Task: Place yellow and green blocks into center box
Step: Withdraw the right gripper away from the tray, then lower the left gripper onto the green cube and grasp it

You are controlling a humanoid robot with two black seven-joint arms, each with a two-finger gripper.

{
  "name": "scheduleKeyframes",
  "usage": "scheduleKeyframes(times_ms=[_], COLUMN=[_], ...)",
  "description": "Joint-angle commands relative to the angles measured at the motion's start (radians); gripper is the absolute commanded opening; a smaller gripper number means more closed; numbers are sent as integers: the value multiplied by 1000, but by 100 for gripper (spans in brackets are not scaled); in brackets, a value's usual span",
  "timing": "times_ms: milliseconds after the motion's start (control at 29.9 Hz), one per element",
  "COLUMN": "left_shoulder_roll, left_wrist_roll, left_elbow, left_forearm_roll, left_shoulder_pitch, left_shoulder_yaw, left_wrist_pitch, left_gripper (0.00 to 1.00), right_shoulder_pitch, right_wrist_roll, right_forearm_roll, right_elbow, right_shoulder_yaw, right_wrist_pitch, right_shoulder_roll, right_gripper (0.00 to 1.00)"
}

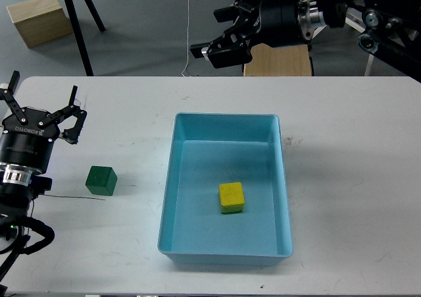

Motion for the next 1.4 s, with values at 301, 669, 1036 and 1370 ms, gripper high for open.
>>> scheduleKeyframes(times_ms=[301,669,1036,1370], left_shoulder_roll=[477,550,455,457], left_wrist_roll=[-33,-179,-179,-179], left_elbow=[231,245,130,70], left_forearm_roll=[740,1389,2265,2292], left_shoulder_pitch=[-383,-640,-799,-1016], left_shoulder_yaw=[-13,-44,350,980], left_wrist_pitch=[-196,-196,-196,-196], left_gripper=[100,95,92,100], right_shoulder_pitch=[-394,-1176,-1677,-1910], right_wrist_roll=[0,-127,-122,-98], right_forearm_roll=[428,463,540,771], right_elbow=[138,452,574,574], right_shoulder_yaw=[495,1024,1227,1261], right_wrist_pitch=[-208,-233,-415,-441], right_shoulder_roll=[-7,-5,33,33], right_gripper=[98,98,98,98])
